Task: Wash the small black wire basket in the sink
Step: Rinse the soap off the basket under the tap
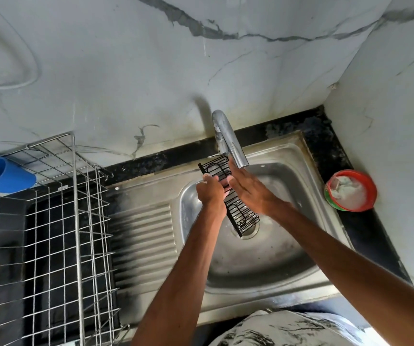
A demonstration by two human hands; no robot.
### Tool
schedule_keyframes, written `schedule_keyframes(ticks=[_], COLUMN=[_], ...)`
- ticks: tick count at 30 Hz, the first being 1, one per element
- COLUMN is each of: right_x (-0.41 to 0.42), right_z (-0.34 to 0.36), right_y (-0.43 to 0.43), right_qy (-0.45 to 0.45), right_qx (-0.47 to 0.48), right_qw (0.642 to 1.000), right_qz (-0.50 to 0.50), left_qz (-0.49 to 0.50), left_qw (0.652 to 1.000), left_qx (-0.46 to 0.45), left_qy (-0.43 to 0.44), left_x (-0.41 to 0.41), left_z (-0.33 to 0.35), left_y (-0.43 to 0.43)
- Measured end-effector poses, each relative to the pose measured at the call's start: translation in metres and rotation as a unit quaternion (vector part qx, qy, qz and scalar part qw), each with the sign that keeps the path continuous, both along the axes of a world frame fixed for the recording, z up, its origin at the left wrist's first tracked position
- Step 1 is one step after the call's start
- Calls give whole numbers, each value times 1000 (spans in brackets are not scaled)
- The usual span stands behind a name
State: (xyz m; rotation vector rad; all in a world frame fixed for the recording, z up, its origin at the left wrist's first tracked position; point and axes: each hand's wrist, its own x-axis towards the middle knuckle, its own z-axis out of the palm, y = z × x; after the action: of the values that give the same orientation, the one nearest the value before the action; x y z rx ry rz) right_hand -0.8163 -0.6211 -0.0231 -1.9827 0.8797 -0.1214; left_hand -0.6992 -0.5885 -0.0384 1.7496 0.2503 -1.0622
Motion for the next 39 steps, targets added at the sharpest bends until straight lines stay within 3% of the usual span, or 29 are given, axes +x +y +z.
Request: schedule_keyframes(ticks=[6,16,21,30,36,39], right_x=[-26,-37,-22,-6,-25,-46], right_z=[-16,-18,-20,-22,-37,-37], right_y=[28,23,-3,-9,4,7], right_qy=[-6,-47,-31,-51,-30,-27], right_qx=[-86,39,60,0,-133,-114], right_qw=[996,993,991,998,988,991], right_qz=[9,-104,-119,-22,72,68], left_qz=[20,93,59,99,140,176], left_qw=[1000,993,996,988,984,974], left_qx=[-11,-67,-64,-99,-81,-102], left_qy=[0,28,-11,61,76,98], left_x=[-1,-21,-21,-14,-27,-34], left_z=[1,9,8,17,20,22], left_y=[-2,7,10,18,11,11])
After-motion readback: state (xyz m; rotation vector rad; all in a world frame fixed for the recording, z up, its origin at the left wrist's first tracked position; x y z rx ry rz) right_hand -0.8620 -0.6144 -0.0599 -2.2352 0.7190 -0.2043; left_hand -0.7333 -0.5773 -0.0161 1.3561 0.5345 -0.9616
